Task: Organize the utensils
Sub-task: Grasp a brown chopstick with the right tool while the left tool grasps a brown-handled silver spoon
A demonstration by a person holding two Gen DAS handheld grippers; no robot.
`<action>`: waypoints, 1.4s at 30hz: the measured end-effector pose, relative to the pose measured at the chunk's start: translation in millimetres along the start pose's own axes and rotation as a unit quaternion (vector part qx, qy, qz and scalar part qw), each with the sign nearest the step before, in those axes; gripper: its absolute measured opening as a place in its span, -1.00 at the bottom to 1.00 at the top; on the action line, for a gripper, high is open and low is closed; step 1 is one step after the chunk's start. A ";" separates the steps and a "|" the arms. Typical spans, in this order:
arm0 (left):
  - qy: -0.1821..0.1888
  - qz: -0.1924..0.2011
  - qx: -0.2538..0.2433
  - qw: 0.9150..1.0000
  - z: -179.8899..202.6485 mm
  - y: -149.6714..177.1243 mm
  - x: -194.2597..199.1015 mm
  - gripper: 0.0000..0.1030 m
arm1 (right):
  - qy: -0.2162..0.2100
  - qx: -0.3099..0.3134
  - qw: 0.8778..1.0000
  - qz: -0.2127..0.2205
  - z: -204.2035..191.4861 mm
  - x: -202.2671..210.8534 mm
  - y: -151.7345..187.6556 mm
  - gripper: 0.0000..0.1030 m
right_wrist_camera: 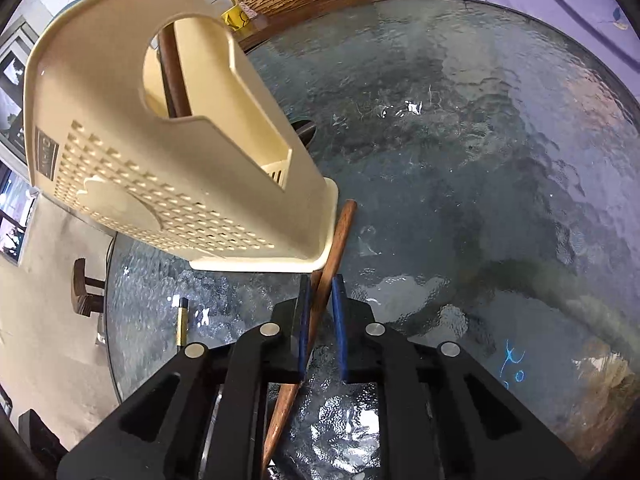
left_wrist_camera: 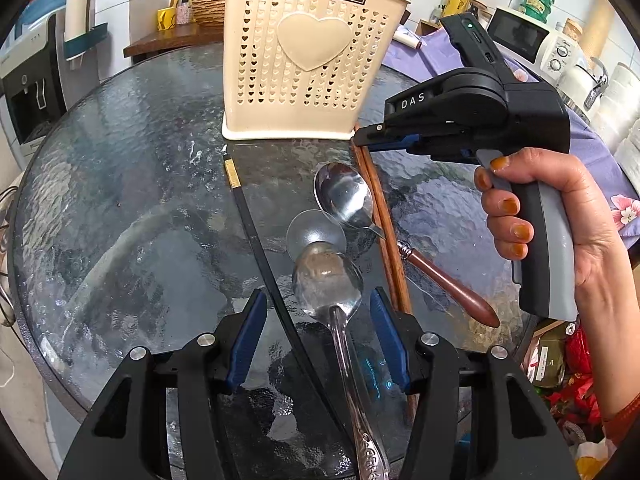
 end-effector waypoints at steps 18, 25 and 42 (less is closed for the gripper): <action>0.003 -0.009 -0.012 1.000 6.9 -3.3 -2.5 -0.01 | 0.001 0.008 1.000 0.009 32.0 40.7 5.0 -0.85; -0.016 -0.021 -0.032 0.999 11.7 -9.0 -7.8 -0.01 | 0.033 0.029 0.999 0.001 40.9 35.2 10.6 -0.85; -0.061 -0.049 -0.076 0.994 20.6 -22.0 -21.8 -0.17 | 0.107 0.108 0.988 -0.002 14.5 21.8 13.3 -0.80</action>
Point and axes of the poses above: each gripper's, at about its wrist camera, not at the fingertips, and x roughly against the way its jaws point, z to its right, y to its underside, the point moved 2 cm from there along -x, roughly the way its jaws point, and after that the axes turned 1 degree about y, right-handed, at the moved point
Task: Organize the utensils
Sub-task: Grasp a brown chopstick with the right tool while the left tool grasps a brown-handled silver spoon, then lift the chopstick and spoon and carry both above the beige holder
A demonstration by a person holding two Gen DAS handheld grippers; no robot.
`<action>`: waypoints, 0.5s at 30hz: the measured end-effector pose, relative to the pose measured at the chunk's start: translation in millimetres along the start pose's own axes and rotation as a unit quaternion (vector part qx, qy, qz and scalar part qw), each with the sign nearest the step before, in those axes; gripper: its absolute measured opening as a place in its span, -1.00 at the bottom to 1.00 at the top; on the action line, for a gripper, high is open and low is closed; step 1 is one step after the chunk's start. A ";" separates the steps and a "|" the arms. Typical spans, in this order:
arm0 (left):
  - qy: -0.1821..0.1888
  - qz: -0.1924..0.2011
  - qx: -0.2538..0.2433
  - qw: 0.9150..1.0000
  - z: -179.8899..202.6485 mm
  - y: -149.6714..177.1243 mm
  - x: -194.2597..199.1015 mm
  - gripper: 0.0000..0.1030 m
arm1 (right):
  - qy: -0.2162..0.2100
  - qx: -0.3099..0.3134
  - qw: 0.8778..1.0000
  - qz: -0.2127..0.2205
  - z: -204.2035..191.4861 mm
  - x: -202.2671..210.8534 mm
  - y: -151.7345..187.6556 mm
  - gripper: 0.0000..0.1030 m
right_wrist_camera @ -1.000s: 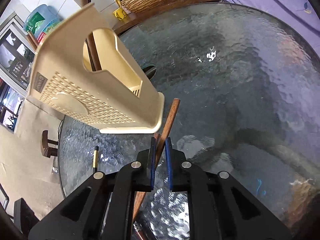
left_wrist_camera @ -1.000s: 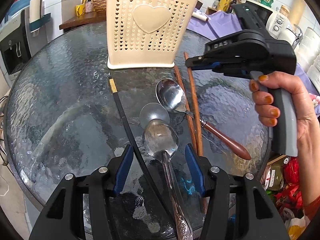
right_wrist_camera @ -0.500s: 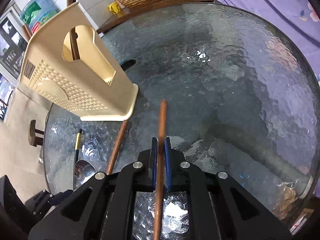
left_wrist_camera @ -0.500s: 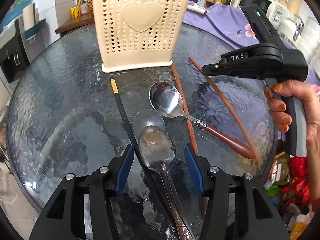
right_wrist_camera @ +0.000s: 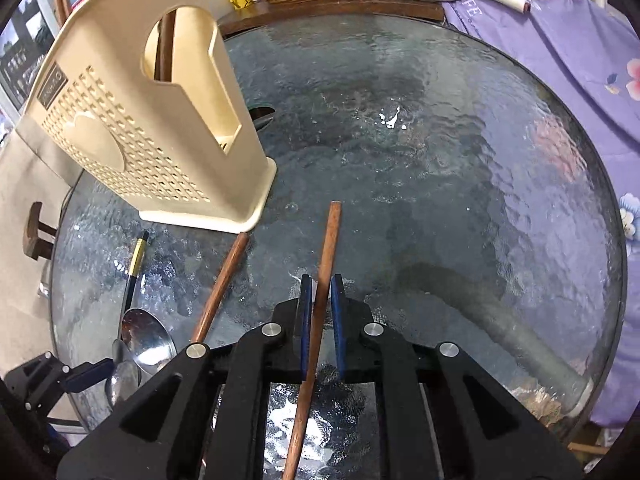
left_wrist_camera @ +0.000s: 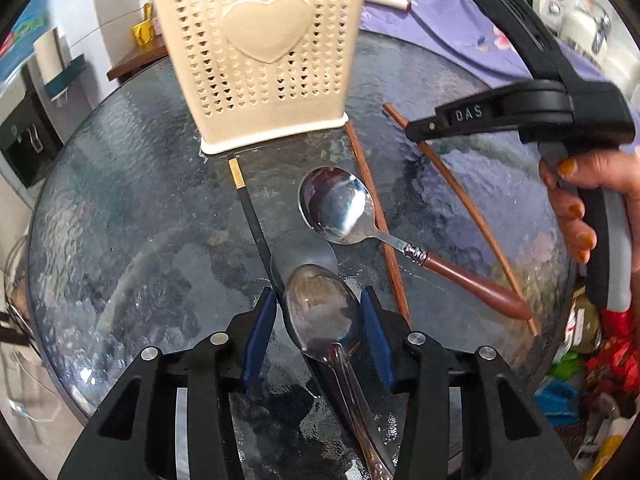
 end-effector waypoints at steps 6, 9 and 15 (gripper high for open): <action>-0.010 -0.005 -0.007 1.000 0.6 -1.2 -1.3 -0.24 | 0.013 0.019 1.000 0.000 -5.5 -0.3 3.0 -0.80; -0.008 -0.009 -0.004 1.000 1.6 -3.4 -1.7 -0.26 | 0.021 0.032 0.999 0.000 -9.3 -1.0 4.5 -0.80; 0.011 -0.005 0.010 1.000 -7.0 -4.9 0.7 -0.27 | 0.014 0.025 1.000 0.002 -8.8 0.0 6.1 -0.84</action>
Point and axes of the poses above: each gripper's, at about its wrist camera, not at the fingertips, and x roughly against the way its jaws point, z to its right, y to its underside, the point moved 2 cm from there along -x, roughly the way its jaws point, and after that the axes turned 1 degree about y, right-handed, at the moved point
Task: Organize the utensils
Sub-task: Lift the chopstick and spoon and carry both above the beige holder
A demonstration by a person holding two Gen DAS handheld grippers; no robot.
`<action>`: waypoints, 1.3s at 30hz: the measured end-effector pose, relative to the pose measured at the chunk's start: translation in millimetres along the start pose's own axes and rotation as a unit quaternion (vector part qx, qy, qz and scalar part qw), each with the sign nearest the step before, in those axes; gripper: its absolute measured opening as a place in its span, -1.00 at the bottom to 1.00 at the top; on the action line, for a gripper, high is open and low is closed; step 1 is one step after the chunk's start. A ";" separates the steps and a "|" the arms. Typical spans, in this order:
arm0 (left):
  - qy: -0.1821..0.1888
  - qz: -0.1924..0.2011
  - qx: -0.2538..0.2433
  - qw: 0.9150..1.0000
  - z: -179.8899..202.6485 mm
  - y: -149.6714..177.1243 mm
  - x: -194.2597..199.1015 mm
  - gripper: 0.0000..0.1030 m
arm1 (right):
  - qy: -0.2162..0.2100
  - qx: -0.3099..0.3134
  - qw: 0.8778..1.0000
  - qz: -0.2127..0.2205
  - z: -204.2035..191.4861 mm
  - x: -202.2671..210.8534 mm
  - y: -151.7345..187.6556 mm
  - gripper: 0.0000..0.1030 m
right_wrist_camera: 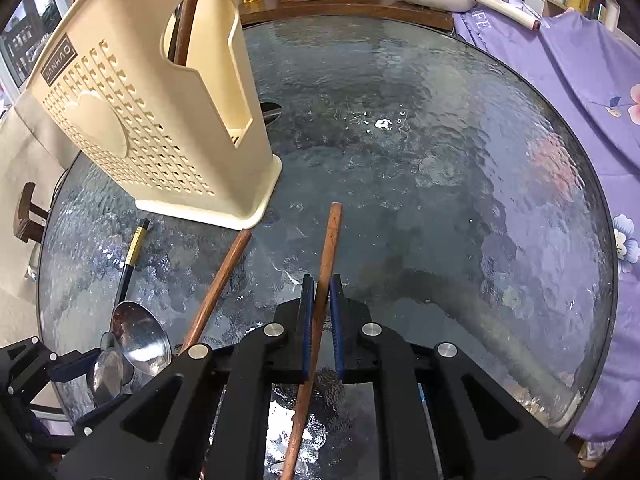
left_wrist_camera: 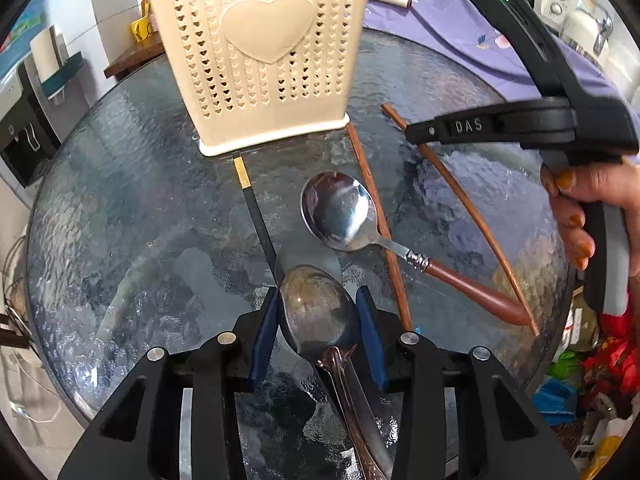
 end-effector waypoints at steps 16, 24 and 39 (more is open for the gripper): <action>0.011 0.129 0.012 0.991 -18.7 -21.0 59.8 -0.29 | -0.046 -0.016 0.988 0.144 18.4 80.0 -5.9 -0.86; 0.009 0.176 0.012 0.984 -22.3 -28.7 80.5 -0.29 | -0.072 0.011 0.977 0.201 12.9 128.8 6.2 -0.86; 0.007 0.259 0.029 0.966 -28.5 -50.0 111.8 -0.29 | -0.085 0.038 0.959 0.268 0.1 185.8 -3.3 -0.86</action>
Point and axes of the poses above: each gripper's, at about its wrist camera, not at the fingertips, and x roughly against the way its jaws point, z to its right, y to its underside, the point moved 2 cm from there along -x, roughly the way its jaws point, and after that the axes turned 1 degree about y, right-handed, at the moved point
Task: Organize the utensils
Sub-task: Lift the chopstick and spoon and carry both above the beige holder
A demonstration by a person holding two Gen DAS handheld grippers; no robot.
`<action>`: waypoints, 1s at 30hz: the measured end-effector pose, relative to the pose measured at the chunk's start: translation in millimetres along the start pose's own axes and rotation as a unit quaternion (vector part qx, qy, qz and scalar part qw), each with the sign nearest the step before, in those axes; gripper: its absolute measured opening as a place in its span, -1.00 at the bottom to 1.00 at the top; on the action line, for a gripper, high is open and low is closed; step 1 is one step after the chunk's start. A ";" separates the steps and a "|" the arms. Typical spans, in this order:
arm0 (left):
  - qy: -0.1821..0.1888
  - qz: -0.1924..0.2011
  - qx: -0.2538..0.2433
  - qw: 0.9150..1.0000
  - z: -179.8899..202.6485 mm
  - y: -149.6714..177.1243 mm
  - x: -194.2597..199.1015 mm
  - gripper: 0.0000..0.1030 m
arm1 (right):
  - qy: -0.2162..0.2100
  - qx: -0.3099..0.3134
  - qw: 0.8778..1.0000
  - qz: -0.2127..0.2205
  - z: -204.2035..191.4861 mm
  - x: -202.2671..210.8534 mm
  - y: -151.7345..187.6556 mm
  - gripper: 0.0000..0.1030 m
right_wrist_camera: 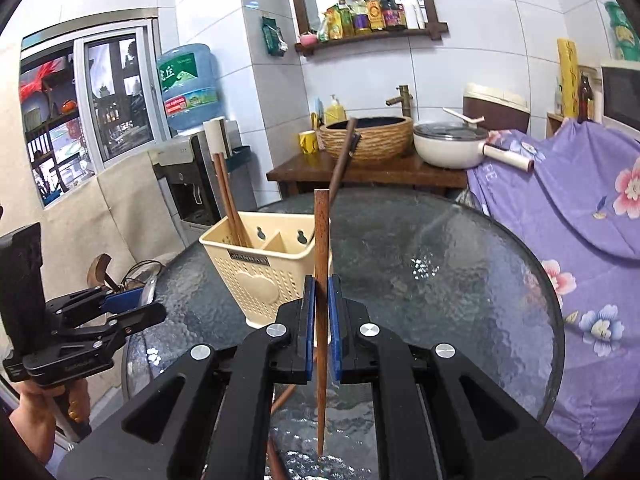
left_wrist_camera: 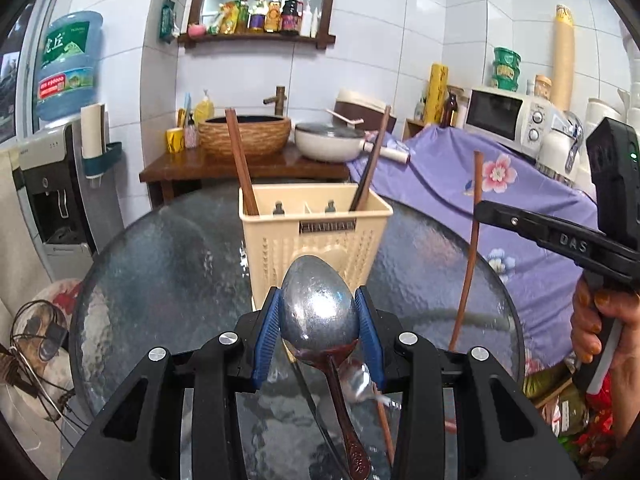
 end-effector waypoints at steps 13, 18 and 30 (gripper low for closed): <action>-0.010 0.067 0.032 0.997 -19.5 -77.5 4.5 -0.29 | -0.047 0.013 0.998 0.041 -27.0 21.9 -72.3 -0.86; -0.041 0.122 0.044 0.991 -28.9 -130.5 11.0 -0.29 | -0.058 -0.007 0.994 0.091 -33.2 34.2 -131.2 -0.86; -0.134 0.160 0.046 0.977 -30.0 -155.4 -42.7 -0.29 | 0.015 -0.017 0.991 0.130 -42.1 -17.0 -180.1 -0.86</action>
Point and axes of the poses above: each gripper's, at about its wrist camera, not at the fingertips, and x roughly against the way its jaws point, z to its right, y to its underside, the point moved 2 cm from there along -x, roughly the way its jaws point, and after that the axes turned 1 degree about y, right-handed, at the moved point
